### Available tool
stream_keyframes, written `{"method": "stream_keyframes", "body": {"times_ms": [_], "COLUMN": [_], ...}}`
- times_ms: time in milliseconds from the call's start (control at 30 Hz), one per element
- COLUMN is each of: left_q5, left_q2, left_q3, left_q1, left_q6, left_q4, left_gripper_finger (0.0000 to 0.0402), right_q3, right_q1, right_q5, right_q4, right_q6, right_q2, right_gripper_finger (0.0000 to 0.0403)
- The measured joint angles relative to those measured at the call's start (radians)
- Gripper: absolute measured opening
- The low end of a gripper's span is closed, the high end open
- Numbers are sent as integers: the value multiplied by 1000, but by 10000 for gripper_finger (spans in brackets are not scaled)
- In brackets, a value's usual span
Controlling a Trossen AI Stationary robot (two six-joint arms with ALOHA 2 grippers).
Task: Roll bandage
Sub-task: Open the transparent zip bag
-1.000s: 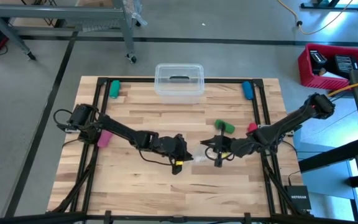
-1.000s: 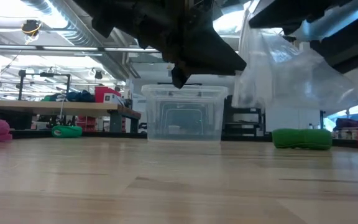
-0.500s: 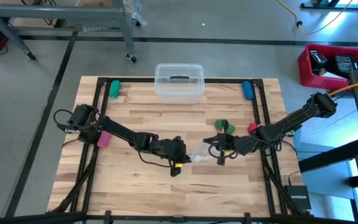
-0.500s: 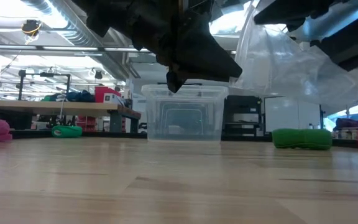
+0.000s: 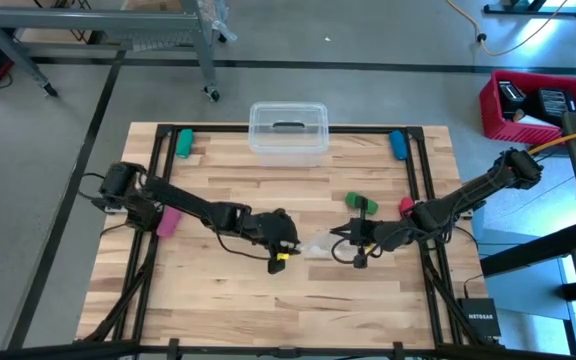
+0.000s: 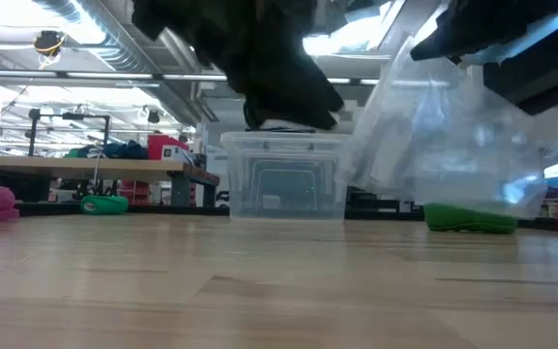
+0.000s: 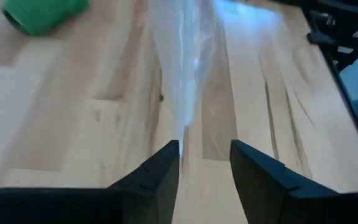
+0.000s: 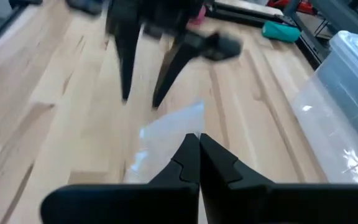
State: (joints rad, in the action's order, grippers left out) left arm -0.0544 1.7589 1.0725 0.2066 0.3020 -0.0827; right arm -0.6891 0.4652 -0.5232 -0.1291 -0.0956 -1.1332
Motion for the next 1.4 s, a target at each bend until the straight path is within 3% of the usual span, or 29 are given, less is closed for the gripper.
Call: {"method": "stream_keyframes", "body": {"times_ms": [133, 367, 1400], "left_q5": [-7, -36, -63], "left_q2": [-56, -43, 22], "left_q3": [0, 1, 0], "left_q1": [-17, -43, -42], "left_q6": [-72, -123, -119], "left_q4": [30, -126, -209], "left_gripper_finger": [142, 143, 143], "right_q3": [0, 0, 1], "right_q1": [0, -1, -1], "right_q5": [2, 44, 45], "right_q4": [-20, 37, 85], "right_q6": [33, 105, 104], "right_q2": [-3, -34, -50], "right_gripper_finger": [0, 0, 0]}}
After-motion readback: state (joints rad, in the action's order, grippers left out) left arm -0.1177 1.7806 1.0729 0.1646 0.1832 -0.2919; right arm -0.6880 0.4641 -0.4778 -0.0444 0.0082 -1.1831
